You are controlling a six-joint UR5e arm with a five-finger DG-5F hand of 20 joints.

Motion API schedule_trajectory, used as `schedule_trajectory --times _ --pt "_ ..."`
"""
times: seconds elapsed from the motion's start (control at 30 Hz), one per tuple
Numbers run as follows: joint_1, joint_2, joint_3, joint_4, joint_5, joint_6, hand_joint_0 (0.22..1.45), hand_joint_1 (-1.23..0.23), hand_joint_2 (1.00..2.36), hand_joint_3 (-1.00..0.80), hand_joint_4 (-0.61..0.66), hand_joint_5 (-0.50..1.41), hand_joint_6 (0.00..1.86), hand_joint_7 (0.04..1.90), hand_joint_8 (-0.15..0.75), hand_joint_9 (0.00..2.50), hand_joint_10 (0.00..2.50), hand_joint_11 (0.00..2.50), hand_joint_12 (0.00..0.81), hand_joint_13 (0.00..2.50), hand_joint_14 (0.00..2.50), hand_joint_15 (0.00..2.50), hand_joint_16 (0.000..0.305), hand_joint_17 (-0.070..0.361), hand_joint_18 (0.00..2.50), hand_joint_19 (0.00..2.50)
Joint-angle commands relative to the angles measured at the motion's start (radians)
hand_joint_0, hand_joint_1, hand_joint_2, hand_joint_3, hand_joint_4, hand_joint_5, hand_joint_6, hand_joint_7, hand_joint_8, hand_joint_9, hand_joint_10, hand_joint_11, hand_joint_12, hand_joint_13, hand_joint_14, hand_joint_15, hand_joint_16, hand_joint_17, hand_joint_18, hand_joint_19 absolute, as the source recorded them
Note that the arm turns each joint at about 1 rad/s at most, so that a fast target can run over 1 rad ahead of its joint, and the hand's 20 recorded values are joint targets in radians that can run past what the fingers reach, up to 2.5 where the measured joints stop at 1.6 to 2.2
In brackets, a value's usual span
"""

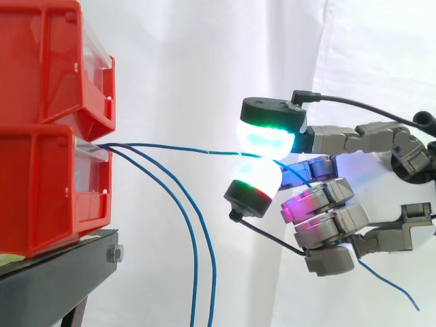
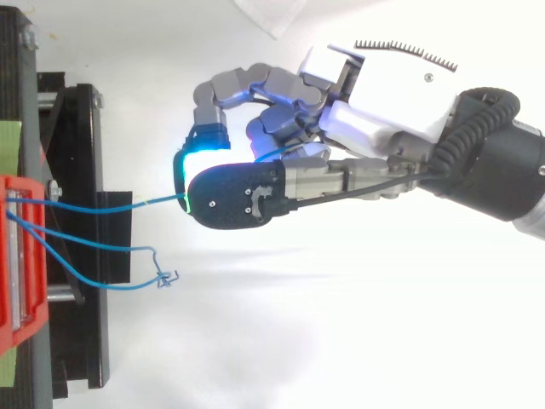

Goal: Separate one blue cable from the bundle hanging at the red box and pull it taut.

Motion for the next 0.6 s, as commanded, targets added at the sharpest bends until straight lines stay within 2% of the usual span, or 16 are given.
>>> schedule_trajectory --times 0.0,0.1,0.57 --pt "0.001 0.0 0.0 0.0 0.0 0.0 0.62 -0.75 1.03 -0.01 -0.11 -0.17 0.87 1.37 0.28 0.84 1.68 1.84 0.331 1.0 1.19 1.8 0.041 0.093 1.05 1.24" --pt "0.001 0.0 0.0 0.0 0.0 0.0 0.62 -0.75 1.03 -0.01 -0.14 -0.17 0.87 1.37 0.277 0.87 1.63 1.9 0.322 1.02 1.14 1.84 0.042 0.093 1.05 1.24" --pt "0.001 0.0 0.0 0.0 0.0 0.0 0.62 -0.76 1.03 0.0 -0.14 -0.17 0.87 1.37 0.283 0.89 1.57 1.91 0.329 1.03 1.12 1.84 0.042 0.095 1.05 1.24"
